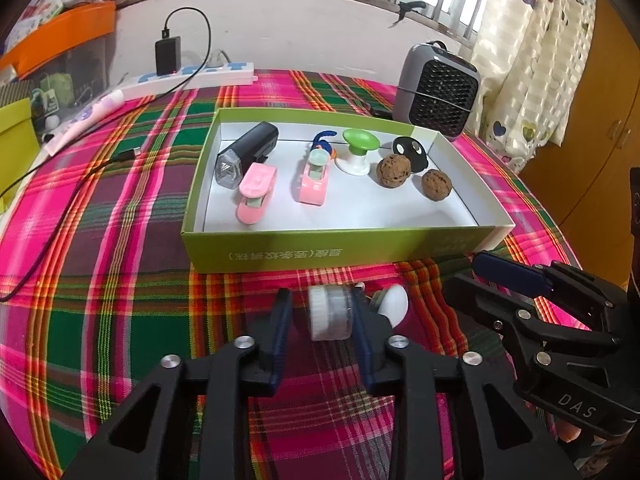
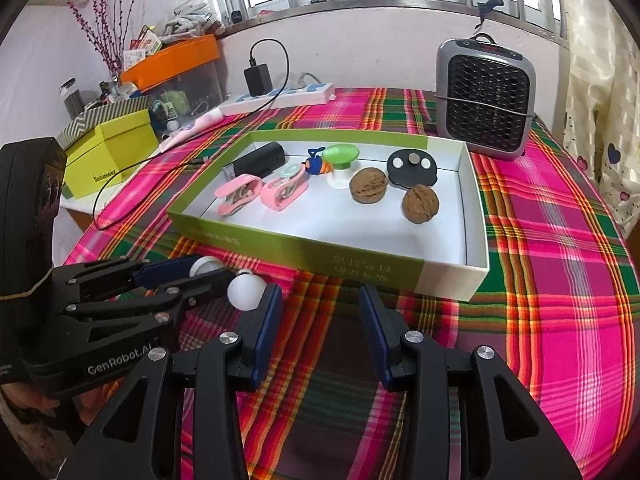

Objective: Organize objects
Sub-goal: 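Move the left tool to the white round jar while the right tool approaches the white ball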

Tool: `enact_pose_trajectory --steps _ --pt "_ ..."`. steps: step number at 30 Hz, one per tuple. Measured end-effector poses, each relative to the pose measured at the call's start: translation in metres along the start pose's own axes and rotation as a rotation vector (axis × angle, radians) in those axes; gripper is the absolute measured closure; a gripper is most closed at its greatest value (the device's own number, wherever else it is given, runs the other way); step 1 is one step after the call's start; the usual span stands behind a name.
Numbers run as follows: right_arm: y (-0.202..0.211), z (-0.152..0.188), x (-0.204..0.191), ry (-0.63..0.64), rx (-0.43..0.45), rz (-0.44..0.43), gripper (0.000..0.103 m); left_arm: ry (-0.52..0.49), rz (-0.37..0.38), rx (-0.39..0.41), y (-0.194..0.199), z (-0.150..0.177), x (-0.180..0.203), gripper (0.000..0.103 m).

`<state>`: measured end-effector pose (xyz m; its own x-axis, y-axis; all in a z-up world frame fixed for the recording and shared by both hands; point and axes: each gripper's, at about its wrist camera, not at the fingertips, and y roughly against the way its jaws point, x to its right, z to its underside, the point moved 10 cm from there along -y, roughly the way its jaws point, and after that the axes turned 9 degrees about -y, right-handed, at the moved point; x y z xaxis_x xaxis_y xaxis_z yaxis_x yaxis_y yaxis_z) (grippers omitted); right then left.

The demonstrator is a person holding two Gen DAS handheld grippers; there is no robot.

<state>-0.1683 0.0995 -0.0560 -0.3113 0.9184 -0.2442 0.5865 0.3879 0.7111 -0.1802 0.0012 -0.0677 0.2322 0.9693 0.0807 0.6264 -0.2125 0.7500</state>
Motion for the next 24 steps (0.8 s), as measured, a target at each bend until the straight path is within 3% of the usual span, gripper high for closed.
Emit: enact_pose_trajectory --steps 3,24 --pt "0.000 0.000 0.000 0.001 -0.001 0.001 0.062 0.002 -0.003 -0.001 0.000 0.001 -0.002 0.086" --pt "-0.010 0.008 -0.036 0.064 -0.038 -0.053 0.062 0.049 -0.020 0.007 0.015 0.016 -0.026 0.086"
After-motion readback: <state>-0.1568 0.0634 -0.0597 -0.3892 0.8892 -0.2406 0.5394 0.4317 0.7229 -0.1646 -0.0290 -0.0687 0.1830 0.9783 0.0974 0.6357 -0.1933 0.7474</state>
